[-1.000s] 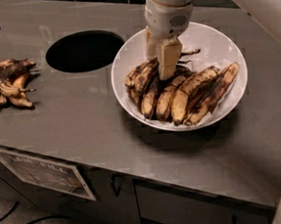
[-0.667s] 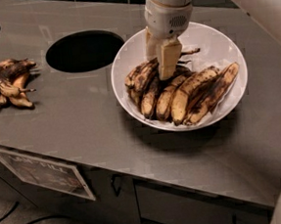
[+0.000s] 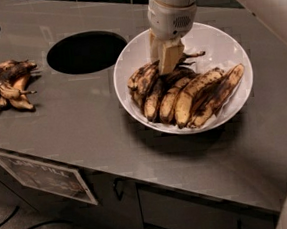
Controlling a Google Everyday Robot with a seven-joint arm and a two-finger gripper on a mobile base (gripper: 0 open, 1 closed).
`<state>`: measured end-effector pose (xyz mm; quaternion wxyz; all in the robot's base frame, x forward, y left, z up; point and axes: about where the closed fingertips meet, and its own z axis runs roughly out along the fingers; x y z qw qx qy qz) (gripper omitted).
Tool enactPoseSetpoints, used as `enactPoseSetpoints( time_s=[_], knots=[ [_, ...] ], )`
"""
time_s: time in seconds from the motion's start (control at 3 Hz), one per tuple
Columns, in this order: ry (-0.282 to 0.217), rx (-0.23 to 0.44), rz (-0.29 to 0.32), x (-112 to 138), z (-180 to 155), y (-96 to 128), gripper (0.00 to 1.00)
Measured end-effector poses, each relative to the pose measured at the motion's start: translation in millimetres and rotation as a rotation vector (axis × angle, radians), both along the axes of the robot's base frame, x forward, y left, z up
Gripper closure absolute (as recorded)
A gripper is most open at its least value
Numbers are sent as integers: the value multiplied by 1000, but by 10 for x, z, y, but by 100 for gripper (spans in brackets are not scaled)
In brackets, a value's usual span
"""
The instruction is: Pick banana from white bowl
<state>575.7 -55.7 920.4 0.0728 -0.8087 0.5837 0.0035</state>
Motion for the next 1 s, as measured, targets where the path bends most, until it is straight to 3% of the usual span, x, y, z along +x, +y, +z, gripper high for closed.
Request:
enactPoseSetpoints(
  time_s=[0.33,0.67,1.0],
  knots=[
    [0,0,0,0,0,0,100],
    [-1,0,0,1,1,1,100],
    [-46,10,-6,24,74,51,100]
  ],
)
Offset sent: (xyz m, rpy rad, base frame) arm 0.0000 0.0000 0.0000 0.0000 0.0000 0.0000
